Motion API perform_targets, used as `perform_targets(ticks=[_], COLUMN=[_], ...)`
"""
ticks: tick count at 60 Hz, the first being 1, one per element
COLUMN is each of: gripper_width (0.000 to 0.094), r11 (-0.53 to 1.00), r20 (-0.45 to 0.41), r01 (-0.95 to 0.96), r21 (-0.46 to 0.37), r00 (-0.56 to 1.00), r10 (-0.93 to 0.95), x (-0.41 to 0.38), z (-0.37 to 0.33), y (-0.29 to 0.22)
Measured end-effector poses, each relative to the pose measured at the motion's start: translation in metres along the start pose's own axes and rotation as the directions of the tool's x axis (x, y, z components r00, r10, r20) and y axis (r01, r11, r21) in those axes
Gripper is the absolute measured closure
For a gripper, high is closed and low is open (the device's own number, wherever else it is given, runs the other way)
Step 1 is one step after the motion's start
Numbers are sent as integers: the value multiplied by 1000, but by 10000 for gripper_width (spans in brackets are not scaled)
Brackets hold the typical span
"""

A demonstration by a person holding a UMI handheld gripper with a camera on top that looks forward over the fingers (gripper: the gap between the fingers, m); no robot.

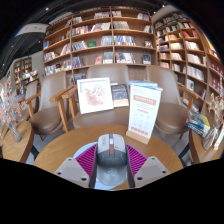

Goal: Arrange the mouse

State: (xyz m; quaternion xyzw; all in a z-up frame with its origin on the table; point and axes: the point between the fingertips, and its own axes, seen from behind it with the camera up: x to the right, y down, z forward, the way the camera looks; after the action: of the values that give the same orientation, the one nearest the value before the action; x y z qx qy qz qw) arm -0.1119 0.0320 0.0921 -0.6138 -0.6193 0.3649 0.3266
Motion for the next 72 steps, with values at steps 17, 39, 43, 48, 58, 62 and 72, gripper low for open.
perform_targets(ticks=[17,39,43,48,58,62,72], gripper_width=[494,126,113,76,85,83,82], r11=[994,992,994,996,999,999,999], r20=[5,-36,-57,-61,-76,-88,-100], r01=[13,34,40,48,39,43,35], r21=[-108,-119,-100,-74,-27,-13,12], r00=[1000,999,997,997,996,995,994], r10=[-12,-38,-46,-53,-41,-44,-34], x=[-42,-39,-37,-38,-36,-34,-32], z=[65,69,59,35,-50,-90,-187], y=[57,77,71,60,48,50,73])
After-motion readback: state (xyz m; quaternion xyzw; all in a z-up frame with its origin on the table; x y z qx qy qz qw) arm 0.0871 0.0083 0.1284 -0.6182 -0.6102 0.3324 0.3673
